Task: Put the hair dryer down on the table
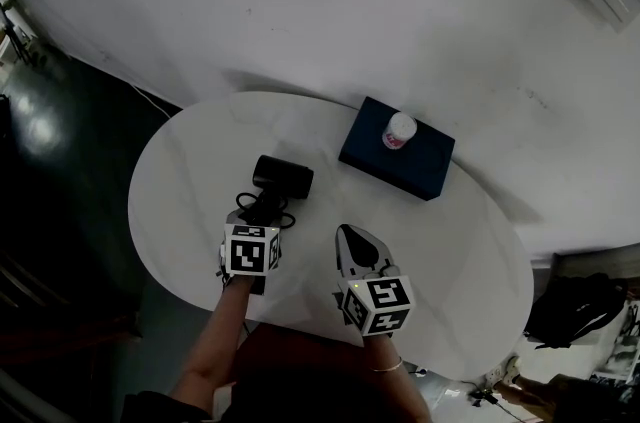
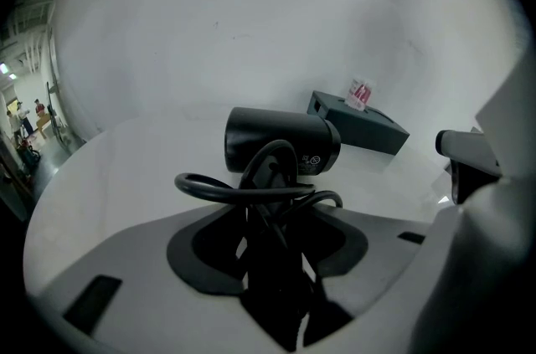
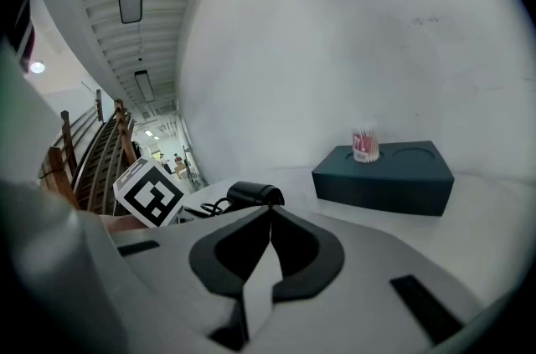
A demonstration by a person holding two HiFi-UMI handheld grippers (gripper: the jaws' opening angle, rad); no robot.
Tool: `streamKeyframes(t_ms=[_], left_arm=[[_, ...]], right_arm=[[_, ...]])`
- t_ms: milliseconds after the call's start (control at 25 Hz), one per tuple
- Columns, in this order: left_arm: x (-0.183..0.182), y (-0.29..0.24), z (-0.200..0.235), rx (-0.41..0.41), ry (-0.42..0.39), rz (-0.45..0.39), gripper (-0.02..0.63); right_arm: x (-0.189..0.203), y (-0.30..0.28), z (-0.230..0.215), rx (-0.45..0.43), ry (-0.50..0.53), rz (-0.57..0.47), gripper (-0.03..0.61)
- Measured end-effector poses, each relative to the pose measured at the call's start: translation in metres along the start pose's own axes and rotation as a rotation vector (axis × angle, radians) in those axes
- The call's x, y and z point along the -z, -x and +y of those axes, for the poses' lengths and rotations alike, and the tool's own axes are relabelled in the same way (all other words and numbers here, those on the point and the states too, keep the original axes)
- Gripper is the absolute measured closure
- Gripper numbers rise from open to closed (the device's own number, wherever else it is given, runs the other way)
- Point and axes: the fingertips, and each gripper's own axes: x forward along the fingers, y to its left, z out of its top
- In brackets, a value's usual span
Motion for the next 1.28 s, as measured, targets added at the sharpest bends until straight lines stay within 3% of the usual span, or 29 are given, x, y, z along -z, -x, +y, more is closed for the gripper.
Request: streamKeyframes(t_ms=[760,1280], left_arm=[[0.007,-0.012,-0.001,0.023,-0.003,0.055,0.408],[0.008,0.005,0.004,0.004,0.012,0.010,0.331]], right_arm=[[-0.002,-0.003,0.009,-0.021,0.010,-0.005,0.563],[-0.006,0.009,0.020,-0.012,0.025,-0.030,0.563]])
